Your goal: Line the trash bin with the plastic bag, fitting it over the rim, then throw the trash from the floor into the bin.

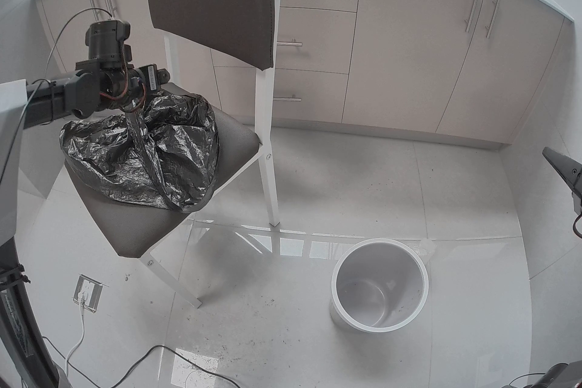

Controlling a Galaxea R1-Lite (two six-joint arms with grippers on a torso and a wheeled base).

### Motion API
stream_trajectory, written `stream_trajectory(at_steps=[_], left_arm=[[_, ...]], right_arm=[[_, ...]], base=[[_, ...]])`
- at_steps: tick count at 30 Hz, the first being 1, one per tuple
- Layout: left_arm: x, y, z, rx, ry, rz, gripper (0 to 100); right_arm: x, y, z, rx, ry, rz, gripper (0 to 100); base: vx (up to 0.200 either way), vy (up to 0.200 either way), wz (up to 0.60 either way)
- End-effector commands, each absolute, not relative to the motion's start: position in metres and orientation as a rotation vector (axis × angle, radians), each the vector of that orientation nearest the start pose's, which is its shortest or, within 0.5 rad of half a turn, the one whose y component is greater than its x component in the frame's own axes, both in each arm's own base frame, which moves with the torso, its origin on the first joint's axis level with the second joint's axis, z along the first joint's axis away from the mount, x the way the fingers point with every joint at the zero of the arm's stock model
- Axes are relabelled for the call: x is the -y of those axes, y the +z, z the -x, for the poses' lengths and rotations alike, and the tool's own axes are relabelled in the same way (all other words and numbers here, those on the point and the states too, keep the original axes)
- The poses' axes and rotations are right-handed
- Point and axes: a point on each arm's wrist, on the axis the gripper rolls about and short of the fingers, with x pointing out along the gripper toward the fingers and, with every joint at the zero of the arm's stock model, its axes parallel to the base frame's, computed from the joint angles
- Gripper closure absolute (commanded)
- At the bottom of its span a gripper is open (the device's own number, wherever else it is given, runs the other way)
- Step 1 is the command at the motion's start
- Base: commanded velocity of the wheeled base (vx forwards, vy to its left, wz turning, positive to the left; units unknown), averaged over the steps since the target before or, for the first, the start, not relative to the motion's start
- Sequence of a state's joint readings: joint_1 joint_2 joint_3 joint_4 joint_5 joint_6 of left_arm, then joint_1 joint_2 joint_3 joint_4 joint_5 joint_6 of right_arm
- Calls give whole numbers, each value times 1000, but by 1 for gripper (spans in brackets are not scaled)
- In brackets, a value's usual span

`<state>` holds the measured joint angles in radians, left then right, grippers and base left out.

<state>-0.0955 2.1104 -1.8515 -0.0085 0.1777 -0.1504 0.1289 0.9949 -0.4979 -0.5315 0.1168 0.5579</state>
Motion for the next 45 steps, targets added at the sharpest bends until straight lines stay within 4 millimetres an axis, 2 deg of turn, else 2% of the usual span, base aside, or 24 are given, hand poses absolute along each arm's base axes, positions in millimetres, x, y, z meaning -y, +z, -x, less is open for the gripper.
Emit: stream_trajectory(at_steps=[1,11,17,21,28,36,43,44,45], left_arm=[[29,261,-447,-223,139,139,0],[19,275,-439,-187,206,137,0],[12,259,-447,-222,224,134,0],[8,236,-459,-270,238,132,0],[1,214,-473,-284,255,130,0],[-6,205,-478,-297,271,128,0],[-7,207,-477,-290,274,133,0],[-7,207,-477,-290,274,133,100],[-7,208,-477,-289,274,131,100]], right_arm=[[-23,229,-138,-90,252,-564,100],[-23,228,-138,-94,251,-564,100],[-23,226,-139,-100,249,-564,100],[-23,226,-140,-105,248,-565,100],[-23,223,-145,-123,238,-565,100],[-23,221,-146,-132,235,-565,100],[-23,220,-146,-134,235,-565,100],[-23,220,-146,-135,234,-565,100],[-23,220,-146,-135,234,-565,100]], base=[[0,0,0],[0,0,0],[0,0,0],[0,0,0],[0,0,0],[0,0,0],[0,0,0],[0,0,0],[0,0,0]])
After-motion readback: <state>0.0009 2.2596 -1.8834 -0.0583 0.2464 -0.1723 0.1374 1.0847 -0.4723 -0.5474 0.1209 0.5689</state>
